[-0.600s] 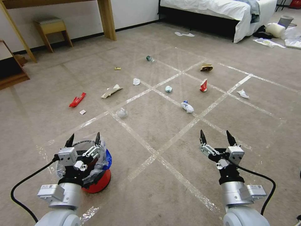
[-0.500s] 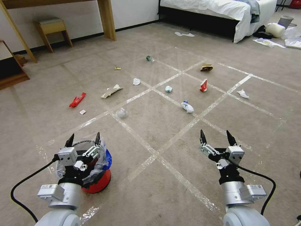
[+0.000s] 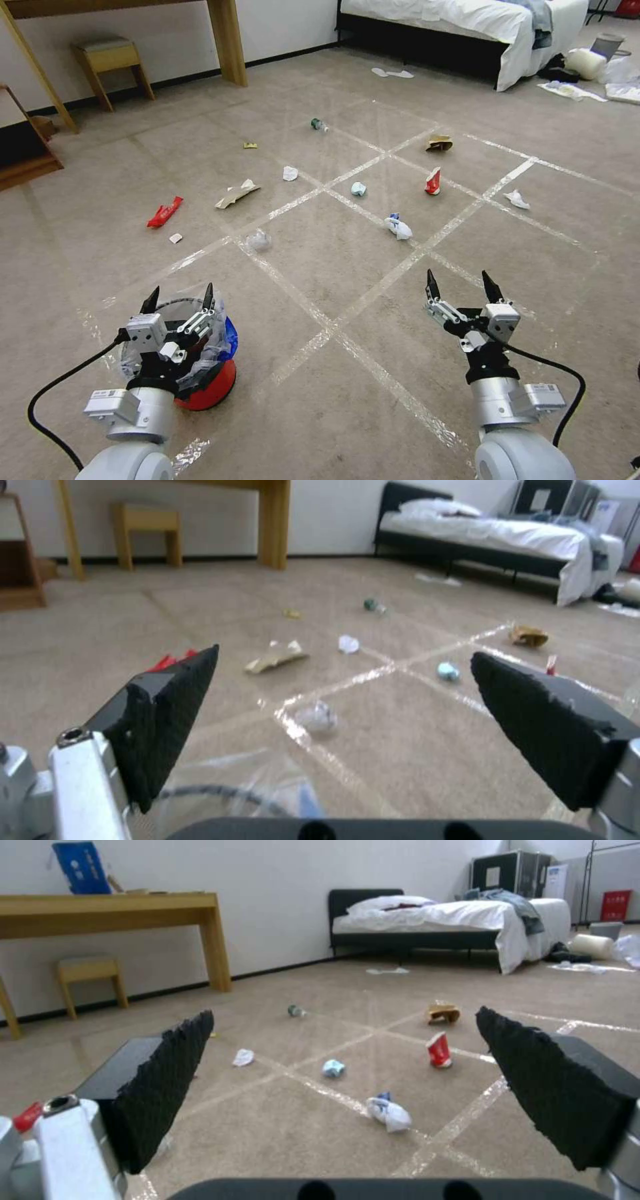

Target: Pick up the trash bin and place the garbage on the floor into it.

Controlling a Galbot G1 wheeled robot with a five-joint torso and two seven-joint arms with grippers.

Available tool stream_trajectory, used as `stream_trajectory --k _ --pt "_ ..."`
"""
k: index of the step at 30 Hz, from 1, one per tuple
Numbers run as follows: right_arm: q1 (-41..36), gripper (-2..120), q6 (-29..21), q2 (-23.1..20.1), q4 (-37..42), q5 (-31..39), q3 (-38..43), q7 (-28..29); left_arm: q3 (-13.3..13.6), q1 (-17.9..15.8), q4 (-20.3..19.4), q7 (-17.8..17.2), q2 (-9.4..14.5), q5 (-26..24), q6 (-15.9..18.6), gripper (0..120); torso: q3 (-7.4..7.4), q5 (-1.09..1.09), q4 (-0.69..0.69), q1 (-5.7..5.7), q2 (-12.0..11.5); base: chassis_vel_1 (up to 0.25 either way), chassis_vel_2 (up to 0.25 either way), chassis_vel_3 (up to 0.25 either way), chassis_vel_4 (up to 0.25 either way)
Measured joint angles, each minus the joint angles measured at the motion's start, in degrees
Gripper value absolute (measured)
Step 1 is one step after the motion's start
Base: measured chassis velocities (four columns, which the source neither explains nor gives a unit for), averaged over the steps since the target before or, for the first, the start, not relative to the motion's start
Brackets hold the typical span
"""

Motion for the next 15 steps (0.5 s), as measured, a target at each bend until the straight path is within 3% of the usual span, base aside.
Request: stream_trajectory --k 4,5,6,9,10,12,13,14,15 --pt "0.26 100 0.00 -0.29 -0.20 0.21 0.38 0.07 -1.86 0.19 -0.92 -1.53 1.85 -2.94 4.11 100 0.00 0.00 0.01 0.00 0.00 0.000 0.000 0.000 0.000" --pt "0.39 100 0.01 -0.41 -0.20 0.50 0.79 0.09 -3.43 0.19 -1.33 -3.81 4.20 -7.40 7.56 100 0.00 0.00 0.01 0.00 0.00 0.000 0.000 0.000 0.000" --pt "0.39 100 0.01 -0.41 -0.20 0.50 0.79 0.09 -3.43 0.19 -1.33 -3.81 4.20 -7.40 7.56 100 0.00 0.00 0.01 0.00 0.00 0.000 0.000 0.000 0.000" --pt "0.56 100 0.16 -0.60 -0.31 0.74 1.24 0.13 -8.82 -1.08 -0.08 -12.55 12.05 -24.08 17.13 100 0.00 0.00 0.00 0.00 0.00 0.000 0.000 0.000 0.000" --pt "0.56 100 0.16 -0.60 -0.31 0.74 1.24 0.13 -8.82 -1.08 -0.08 -12.55 12.05 -24.08 17.13 100 0.00 0.00 0.00 0.00 0.00 0.000 0.000 0.000 0.000" --pt "0.55 100 0.32 -0.50 -0.32 0.73 1.24 0.15 -11.10 -1.61 1.79 -15.82 15.94 -31.91 21.97 100 0.00 -0.02 0.00 0.00 0.00 0.000 0.000 0.000 0.000" --pt "0.55 100 0.32 -0.50 -0.32 0.73 1.24 0.15 -11.10 -1.61 1.79 -15.82 15.94 -31.91 21.97 100 0.00 -0.02 0.00 0.00 0.00 0.000 0.000 0.000 0.000" --pt "0.37 100 0.45 -0.36 -0.30 0.68 1.24 0.17 -12.01 -1.99 3.86 -18.34 19.04 -37.48 25.14 100 0.00 0.00 0.00 0.00 0.00 0.000 0.000 0.000 0.000" --pt "0.37 100 0.45 -0.36 -0.30 0.68 1.24 0.17 -12.01 -1.99 3.86 -18.34 19.04 -37.48 25.14 100 0.00 0.00 0.00 0.00 0.00 0.000 0.000 0.000 0.000"
